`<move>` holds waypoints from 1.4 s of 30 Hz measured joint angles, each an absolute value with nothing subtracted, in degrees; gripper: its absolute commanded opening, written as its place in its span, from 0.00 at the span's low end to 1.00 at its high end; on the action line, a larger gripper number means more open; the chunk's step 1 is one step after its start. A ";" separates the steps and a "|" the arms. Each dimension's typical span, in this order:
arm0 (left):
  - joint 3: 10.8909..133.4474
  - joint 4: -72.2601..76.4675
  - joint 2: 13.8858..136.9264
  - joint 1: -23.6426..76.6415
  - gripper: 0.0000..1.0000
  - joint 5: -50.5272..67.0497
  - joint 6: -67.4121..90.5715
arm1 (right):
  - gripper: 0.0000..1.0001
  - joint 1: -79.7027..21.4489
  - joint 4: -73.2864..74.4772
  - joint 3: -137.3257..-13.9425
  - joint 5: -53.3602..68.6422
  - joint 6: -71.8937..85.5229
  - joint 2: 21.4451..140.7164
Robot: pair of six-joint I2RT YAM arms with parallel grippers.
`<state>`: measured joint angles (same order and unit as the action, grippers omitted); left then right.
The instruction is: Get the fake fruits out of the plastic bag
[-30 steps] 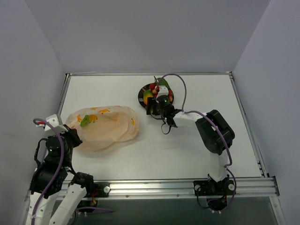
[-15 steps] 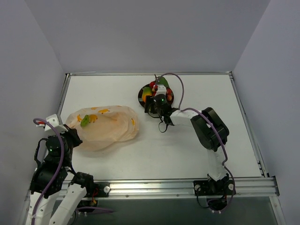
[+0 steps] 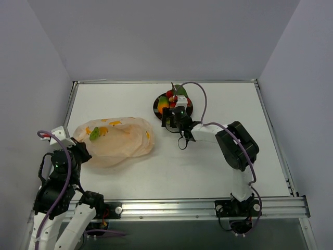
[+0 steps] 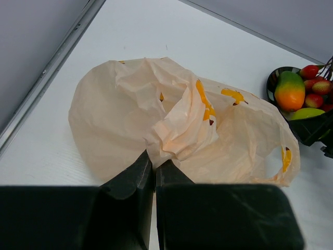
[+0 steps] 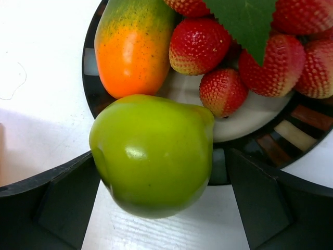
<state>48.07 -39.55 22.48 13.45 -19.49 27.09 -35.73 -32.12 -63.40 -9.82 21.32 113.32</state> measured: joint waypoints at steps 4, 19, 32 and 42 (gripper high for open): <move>48.07 -39.51 22.68 13.45 0.02 -19.44 27.09 | 1.00 -36.03 -31.35 -62.15 -9.87 21.74 110.48; 48.07 -39.05 23.44 13.45 0.02 -19.38 27.14 | 0.35 -41.12 -28.12 -60.23 -12.58 20.49 98.41; 62.22 -33.30 36.51 13.50 0.02 -8.95 24.45 | 0.25 -57.08 -35.00 -66.83 3.49 17.89 96.77; 46.76 -46.02 20.84 13.54 0.13 -15.57 33.04 | 0.40 -61.10 -39.92 -73.38 7.42 18.46 110.89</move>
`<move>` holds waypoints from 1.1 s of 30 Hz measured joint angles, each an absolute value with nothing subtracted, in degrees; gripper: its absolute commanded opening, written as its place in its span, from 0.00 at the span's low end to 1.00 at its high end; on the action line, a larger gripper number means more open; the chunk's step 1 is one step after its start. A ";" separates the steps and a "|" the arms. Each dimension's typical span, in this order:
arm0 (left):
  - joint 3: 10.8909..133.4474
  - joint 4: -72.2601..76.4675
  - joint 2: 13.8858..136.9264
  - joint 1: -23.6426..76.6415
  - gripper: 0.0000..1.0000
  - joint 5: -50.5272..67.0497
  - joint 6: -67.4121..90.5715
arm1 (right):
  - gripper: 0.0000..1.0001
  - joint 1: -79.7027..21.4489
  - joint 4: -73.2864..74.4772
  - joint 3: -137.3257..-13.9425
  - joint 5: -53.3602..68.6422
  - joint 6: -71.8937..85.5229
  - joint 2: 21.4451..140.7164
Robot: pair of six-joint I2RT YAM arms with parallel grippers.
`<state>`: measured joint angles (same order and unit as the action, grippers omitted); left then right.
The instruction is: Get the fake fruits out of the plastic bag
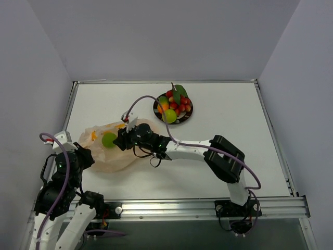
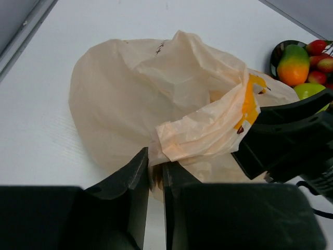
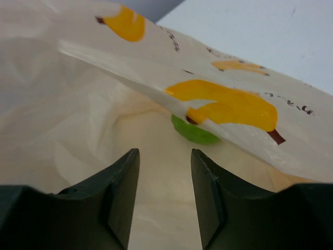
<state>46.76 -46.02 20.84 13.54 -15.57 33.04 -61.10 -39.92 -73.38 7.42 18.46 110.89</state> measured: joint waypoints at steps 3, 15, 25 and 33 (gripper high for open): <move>46.78 -47.40 22.15 13.54 0.16 -17.98 36.29 | 0.53 -60.99 -39.29 -74.28 6.85 18.46 115.72; 43.13 -47.09 21.93 13.54 0.18 -23.49 42.09 | 1.00 -61.19 -36.12 -86.50 5.10 16.29 126.58; 43.13 -44.47 22.02 13.56 0.18 -22.46 41.19 | 1.00 -62.37 -32.47 -95.29 -5.63 13.80 136.68; 42.48 -43.42 22.06 13.56 0.17 -21.91 40.51 | 0.43 -62.41 -33.30 -98.48 -4.10 12.36 140.27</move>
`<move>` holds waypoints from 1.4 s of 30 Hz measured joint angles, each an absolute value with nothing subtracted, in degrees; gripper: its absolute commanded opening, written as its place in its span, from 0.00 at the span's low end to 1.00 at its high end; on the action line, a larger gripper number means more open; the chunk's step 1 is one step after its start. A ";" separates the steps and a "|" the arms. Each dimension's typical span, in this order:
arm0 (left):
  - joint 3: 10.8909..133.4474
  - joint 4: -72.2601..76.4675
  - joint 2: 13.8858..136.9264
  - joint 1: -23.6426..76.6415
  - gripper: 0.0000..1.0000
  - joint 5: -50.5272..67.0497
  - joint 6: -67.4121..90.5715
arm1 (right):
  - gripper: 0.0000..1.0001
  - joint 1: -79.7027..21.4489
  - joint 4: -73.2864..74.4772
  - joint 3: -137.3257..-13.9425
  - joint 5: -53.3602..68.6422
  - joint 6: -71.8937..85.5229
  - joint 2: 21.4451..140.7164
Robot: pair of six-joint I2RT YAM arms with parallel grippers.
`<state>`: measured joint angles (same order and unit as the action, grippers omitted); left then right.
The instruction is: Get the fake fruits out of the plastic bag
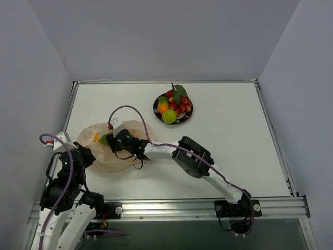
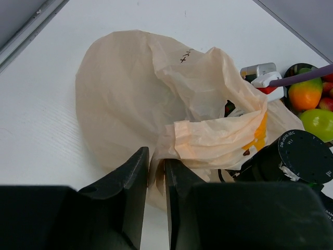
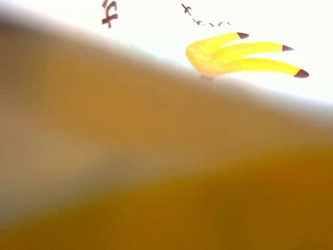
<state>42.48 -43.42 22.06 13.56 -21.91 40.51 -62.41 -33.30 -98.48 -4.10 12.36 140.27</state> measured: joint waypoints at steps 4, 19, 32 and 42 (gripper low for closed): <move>42.46 -43.20 22.33 13.54 0.17 -21.89 40.53 | 0.24 -62.41 -34.68 -97.97 -3.88 11.88 139.87; 41.32 -38.33 24.49 13.54 0.11 -21.26 42.37 | 0.31 -62.41 -41.52 -77.25 -1.87 12.58 117.14; 41.32 -40.42 24.12 13.54 0.11 -22.63 43.77 | 1.00 -62.17 -39.53 -90.11 2.17 13.41 130.63; 40.73 -40.60 23.81 13.56 0.10 -22.79 43.75 | 0.97 -61.47 -35.24 -106.32 2.72 12.60 144.57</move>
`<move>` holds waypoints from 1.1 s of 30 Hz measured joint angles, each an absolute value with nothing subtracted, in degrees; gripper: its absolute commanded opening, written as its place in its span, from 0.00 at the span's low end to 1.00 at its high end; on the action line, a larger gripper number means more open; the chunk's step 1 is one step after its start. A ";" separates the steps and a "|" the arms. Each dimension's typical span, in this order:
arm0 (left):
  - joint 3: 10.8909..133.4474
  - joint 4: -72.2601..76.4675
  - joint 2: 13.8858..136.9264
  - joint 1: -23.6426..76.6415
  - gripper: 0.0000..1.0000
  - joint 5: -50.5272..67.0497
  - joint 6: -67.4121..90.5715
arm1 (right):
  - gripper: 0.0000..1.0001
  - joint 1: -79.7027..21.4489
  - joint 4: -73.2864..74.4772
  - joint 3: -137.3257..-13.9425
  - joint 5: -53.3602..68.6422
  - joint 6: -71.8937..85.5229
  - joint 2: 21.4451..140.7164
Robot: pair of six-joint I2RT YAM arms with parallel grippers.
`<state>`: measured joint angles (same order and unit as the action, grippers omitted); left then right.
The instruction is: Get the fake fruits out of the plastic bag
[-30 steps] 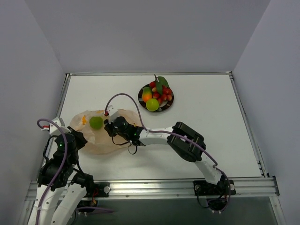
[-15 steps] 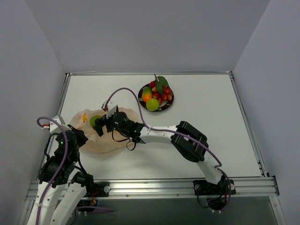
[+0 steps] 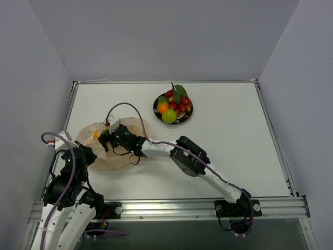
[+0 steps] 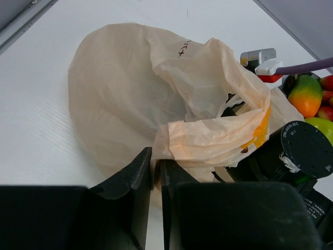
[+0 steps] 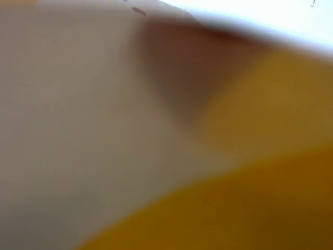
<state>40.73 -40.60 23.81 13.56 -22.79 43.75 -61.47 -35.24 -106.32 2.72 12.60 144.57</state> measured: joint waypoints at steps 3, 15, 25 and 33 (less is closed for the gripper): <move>39.51 -40.73 23.73 13.93 0.03 -22.76 43.77 | 0.75 -61.41 -34.61 -108.09 1.93 11.62 146.32; 39.29 -40.88 22.72 14.52 0.02 -22.76 43.77 | 0.14 -61.10 -40.01 -98.50 2.90 10.63 141.14; 39.07 -38.87 23.29 14.52 0.02 -22.52 44.73 | 0.13 -61.12 -48.71 -78.83 6.04 13.47 122.61; 38.76 -37.36 25.85 14.52 0.02 -22.41 45.63 | 0.13 -61.12 -51.24 -74.67 6.31 14.33 117.95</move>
